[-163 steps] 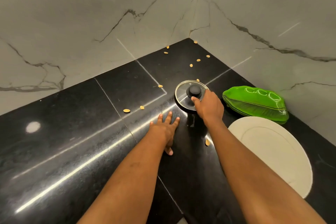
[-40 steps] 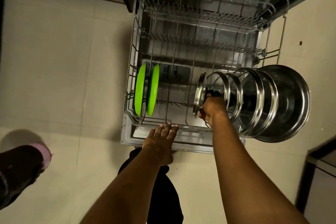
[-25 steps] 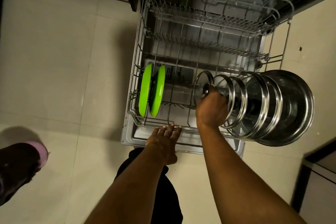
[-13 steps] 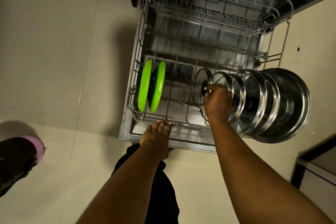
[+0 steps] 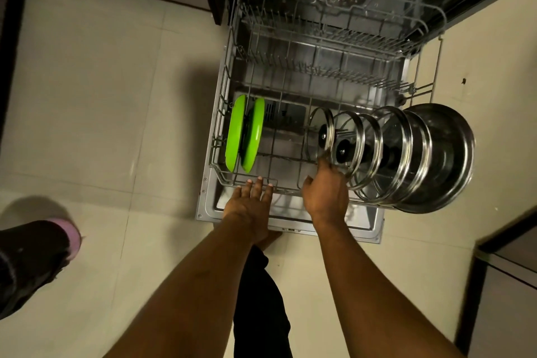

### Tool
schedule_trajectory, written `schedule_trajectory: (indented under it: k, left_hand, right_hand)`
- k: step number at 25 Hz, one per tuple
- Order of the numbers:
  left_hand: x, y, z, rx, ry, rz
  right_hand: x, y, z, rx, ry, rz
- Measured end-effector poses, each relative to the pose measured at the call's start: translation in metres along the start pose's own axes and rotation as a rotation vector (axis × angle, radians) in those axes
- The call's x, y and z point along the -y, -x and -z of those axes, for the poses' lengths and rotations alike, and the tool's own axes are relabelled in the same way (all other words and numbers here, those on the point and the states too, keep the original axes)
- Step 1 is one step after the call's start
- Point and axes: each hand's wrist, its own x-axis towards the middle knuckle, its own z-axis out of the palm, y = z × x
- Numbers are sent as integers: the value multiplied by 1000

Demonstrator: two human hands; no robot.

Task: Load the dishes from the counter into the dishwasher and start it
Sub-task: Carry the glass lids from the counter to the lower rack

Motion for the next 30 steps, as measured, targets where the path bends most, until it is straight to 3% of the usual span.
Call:
schedule_trajectory:
  k: [5,14,23,30]
  left_hand:
    - [-5,40,15,-78,34,-12]
    - [-1,185,51,-404,85,84]
    - [28,338,123,-659,147,197]
    - [127,413,160,-908,247,298]
  right_hand:
    - [11,40,20,63,-12,34]
    - [60,142,124,30,-16,133]
    - [136,201,248,-159,88,475]
    - [267,222,297,-361,167,765]
